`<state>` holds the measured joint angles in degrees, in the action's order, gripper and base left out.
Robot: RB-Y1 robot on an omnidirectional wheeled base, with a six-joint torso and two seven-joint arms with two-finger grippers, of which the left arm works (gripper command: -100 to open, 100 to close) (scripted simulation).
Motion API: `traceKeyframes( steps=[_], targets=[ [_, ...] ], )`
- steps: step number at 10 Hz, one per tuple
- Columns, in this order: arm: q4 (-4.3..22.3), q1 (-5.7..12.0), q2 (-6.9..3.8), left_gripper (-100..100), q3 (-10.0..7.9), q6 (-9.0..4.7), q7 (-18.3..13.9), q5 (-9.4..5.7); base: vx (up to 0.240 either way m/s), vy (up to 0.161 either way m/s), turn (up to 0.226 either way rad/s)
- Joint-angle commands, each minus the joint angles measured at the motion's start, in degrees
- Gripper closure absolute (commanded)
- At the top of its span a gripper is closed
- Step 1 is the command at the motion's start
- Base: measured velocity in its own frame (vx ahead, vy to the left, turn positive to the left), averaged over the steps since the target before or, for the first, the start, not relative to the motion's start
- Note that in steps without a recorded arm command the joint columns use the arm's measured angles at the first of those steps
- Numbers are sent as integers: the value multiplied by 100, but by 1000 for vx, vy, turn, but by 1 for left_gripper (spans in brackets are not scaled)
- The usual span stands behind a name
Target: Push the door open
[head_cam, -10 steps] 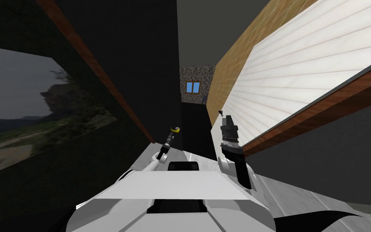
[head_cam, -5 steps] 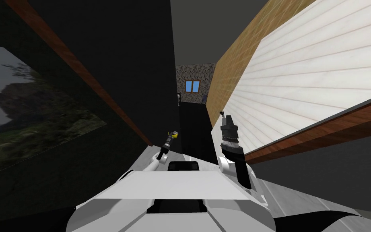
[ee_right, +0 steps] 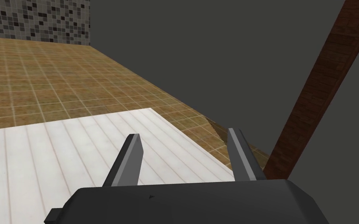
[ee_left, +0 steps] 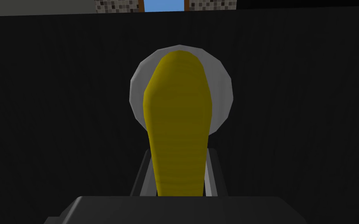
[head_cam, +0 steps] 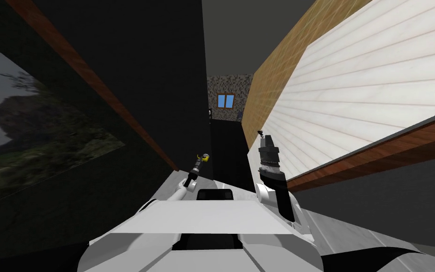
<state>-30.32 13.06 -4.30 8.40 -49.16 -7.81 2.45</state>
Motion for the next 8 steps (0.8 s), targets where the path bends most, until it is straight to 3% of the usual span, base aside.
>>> traceKeyframes(
  steps=[1, 8],
  targets=[
    [8, -22, 12, 100, 12, -10, -2, 6, 0, 0, 0],
    [24, -4, -103, 100, -358, 35, 166, -196, 153, -83, 38]
  ],
)
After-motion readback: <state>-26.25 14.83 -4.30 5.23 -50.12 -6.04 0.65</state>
